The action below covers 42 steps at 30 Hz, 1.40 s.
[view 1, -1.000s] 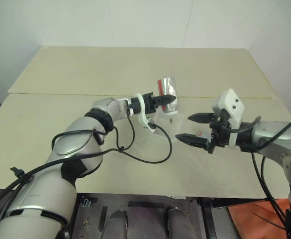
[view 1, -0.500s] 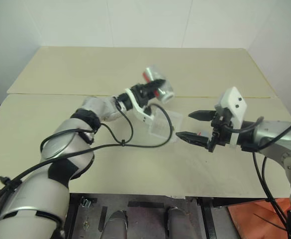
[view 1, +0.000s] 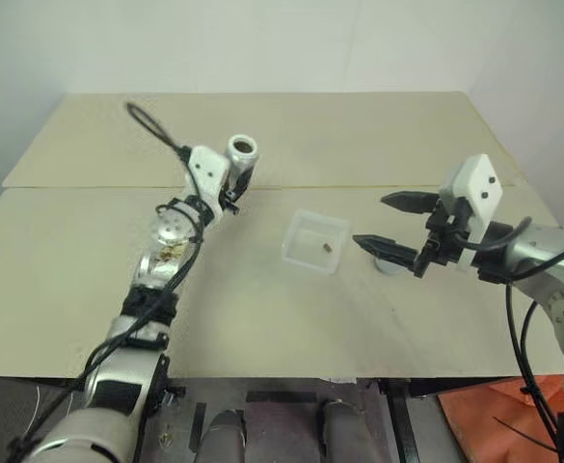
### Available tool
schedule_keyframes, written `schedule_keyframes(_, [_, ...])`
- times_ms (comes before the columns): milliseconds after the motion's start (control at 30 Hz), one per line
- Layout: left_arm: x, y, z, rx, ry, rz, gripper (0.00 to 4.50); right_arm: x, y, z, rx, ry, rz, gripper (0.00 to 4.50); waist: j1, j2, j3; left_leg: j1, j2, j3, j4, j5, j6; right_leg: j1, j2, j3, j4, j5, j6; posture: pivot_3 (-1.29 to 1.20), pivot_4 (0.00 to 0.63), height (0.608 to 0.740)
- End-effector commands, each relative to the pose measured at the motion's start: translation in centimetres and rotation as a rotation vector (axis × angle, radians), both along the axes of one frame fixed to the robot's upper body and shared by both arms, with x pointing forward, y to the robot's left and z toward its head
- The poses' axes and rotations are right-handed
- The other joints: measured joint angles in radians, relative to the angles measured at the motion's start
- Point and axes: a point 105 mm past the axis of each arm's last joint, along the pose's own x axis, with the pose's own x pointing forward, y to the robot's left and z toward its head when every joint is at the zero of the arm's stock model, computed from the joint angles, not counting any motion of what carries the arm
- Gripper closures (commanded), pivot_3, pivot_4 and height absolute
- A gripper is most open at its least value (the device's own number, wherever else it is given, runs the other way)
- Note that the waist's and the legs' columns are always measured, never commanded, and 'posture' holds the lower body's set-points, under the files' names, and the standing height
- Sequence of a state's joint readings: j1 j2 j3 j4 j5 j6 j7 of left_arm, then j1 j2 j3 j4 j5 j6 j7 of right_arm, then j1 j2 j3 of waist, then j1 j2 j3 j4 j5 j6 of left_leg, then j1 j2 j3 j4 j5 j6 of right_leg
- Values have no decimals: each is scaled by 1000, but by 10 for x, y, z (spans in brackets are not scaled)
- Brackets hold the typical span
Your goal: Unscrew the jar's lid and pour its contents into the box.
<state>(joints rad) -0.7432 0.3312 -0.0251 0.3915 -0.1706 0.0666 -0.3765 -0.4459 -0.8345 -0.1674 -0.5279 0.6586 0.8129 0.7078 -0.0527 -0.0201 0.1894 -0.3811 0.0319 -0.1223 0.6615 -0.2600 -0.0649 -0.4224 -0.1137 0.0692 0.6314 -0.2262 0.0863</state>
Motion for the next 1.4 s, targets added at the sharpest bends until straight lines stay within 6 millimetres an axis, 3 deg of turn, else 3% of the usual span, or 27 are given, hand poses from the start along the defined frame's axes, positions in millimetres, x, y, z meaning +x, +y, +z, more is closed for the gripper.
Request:
schedule_keyframes(33, [-16,2,6,-131,21,-10,2622,-3,2,9,11,-58,14,19,-2,0,0,1,0,0,0,0,0,1,0,0,0,0,0,0,150,740])
schedule_keyframes(233, [-32,-3,-20,-147,-8,-36,2622,-4,4,8,20,-70,12,19,4,0,0,3,0,0,0,-2,4,2,0,0,-3,0,0,0,150,740])
schedule_keyframes(567, [-29,-3,-54,-133,42,-16,2622,-7,8,4,11,-60,25,19,10,0,-1,3,0,0,0,-2,4,3,0,0,-4,0,0,0,150,740])
schedule_keyframes(833, [-37,4,-63,-116,72,-24,7,-8,11,1,1,-57,36,0,9,0,-1,4,0,0,0,-3,5,3,0,1,-4,0,0,0,150,740])
schedule_keyframes(900, [-42,7,-63,-106,81,-39,7,-8,11,1,0,-55,38,0,9,0,-1,4,0,0,0,-3,5,3,0,1,-4,0,0,0,150,740])
schedule_keyframes(1133, [-74,32,-45,-12,109,-109,7,-10,7,-3,-7,-44,29,0,7,1,-1,4,0,0,0,-3,5,2,0,1,-4,0,0,0,150,740])
schedule_keyframes(1400, [-138,72,8,202,127,-290,7,-14,-5,-13,-24,-21,31,0,8,1,-1,4,1,1,-1,-3,6,2,0,1,-4,0,-1,0,150,740])
